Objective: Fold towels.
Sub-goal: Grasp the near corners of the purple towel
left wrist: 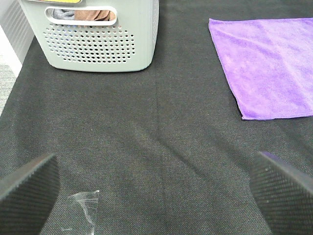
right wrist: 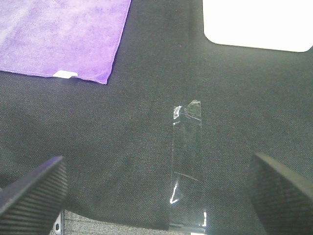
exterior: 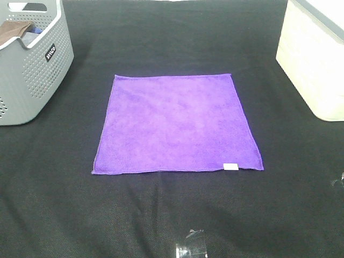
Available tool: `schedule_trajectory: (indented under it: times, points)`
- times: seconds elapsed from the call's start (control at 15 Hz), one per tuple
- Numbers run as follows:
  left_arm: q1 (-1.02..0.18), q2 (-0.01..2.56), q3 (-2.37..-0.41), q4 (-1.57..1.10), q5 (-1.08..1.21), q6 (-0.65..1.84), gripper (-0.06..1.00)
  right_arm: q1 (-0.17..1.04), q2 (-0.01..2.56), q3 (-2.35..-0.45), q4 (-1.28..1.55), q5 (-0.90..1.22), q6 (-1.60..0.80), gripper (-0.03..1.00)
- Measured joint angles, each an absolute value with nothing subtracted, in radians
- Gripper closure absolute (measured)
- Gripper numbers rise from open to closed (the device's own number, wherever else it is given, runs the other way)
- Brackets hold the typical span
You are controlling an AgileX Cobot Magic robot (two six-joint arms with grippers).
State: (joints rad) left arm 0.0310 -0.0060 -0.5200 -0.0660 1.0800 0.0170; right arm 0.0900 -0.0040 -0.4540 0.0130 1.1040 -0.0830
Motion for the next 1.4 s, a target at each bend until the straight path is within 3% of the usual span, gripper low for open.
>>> schedule_trajectory:
  times: [1.4]
  points:
    - [0.031, -0.006, -0.520, -0.069, 1.080, 0.018, -0.05, 0.090, -0.004, -0.454, 0.013, 1.103, -0.083, 0.00]
